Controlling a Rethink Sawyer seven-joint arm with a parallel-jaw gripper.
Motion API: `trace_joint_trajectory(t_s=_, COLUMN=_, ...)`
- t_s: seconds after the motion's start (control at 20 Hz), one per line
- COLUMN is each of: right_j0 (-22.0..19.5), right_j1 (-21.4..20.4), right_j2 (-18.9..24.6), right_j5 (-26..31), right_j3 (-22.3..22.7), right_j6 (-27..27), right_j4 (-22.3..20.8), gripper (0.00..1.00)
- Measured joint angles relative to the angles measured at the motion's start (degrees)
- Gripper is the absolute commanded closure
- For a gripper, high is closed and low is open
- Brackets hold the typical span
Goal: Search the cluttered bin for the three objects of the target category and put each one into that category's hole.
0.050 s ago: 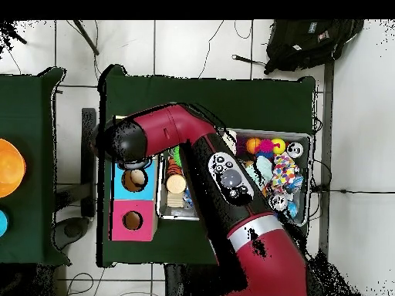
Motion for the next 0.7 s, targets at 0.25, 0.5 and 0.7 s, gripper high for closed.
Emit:
trace_joint_trajectory(t_s=0.25, right_j0=0.0, right_j1=0.2, right_j2=0.0, right_j5=0.0, right_j3=0.0, right_j6=0.0, right_j4=-0.1, gripper=1.00)
trace_joint_trajectory(t_s=0.5, right_j0=0.1, right_j1=0.4, right_j2=0.0, right_j5=0.0, right_j3=-0.2, right_j6=0.0, right_j4=-0.3, gripper=1.00)
trace_joint_trajectory(t_s=0.7, right_j0=0.6, right_j1=0.4, right_j2=0.0, right_j5=0.0, right_j3=-0.4, right_j6=0.0, right_j4=-0.5, gripper=1.00)
